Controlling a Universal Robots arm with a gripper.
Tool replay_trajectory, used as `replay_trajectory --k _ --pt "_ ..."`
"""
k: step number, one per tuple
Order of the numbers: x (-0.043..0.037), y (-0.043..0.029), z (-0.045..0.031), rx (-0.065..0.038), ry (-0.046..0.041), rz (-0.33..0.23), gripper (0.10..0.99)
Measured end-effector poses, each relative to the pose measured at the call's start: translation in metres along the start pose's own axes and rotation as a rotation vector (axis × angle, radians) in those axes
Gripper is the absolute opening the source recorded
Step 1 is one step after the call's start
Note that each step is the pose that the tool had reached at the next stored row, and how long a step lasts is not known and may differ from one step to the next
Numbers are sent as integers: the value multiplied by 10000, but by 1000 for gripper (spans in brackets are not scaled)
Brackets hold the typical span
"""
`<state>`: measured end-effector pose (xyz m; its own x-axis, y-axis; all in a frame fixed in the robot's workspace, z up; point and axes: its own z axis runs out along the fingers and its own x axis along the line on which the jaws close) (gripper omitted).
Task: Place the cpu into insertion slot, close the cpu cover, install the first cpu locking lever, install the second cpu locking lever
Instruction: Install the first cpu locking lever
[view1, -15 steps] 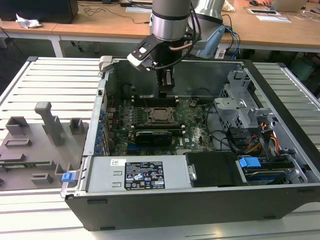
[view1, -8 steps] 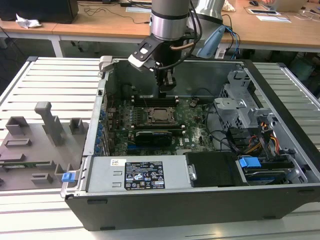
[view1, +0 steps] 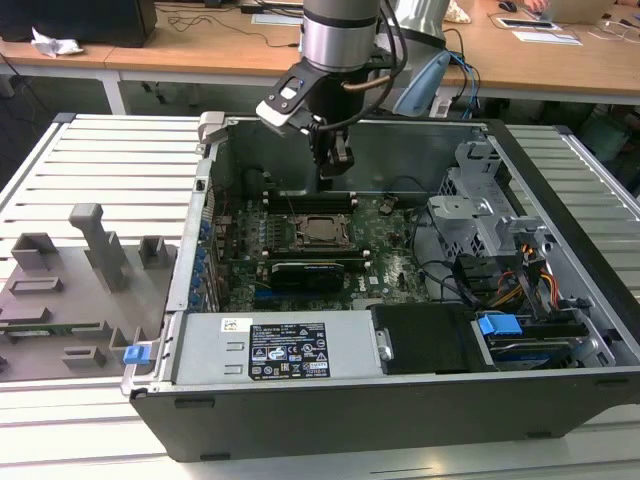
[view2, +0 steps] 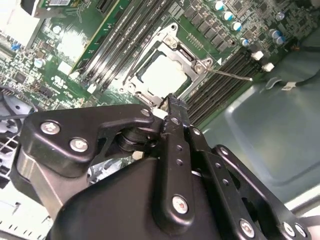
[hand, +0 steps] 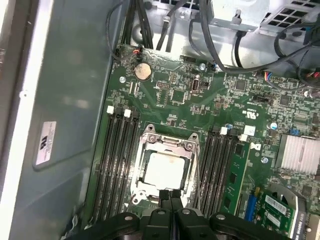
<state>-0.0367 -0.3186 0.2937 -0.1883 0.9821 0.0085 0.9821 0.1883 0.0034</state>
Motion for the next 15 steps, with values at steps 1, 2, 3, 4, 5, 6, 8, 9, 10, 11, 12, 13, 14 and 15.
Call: replay_trajectory --k 1,2,3,4,5,6,8,9,10,11,12,13,14,15 --pt "1 0 -39 1 -1 -120 106" --pt "1 0 -39 0 4 -409 106" --pt "1 -1 -39 5 3 -740 106" --pt "1 -1 -36 9 3 -1078 106" --pt "1 -1 -34 13 3 -1379 106" --pt "1 -2 -33 14 4 -1590 106" --pt "2 -7 -29 15 6 -1873 106" --pt "2 -8 -29 17 6 -2024 106" --pt "3 -15 -29 19 6 -2245 106" --pt "4 -17 -29 21 6 -2428 106" --pt "4 -19 -28 23 5 -2565 106" --pt "5 -24 -28 25 4 -2741 106" --pt "6 -29 -27 29 -2 -2903 106" --pt "7 -35 -27 30 -4 -2969 106"
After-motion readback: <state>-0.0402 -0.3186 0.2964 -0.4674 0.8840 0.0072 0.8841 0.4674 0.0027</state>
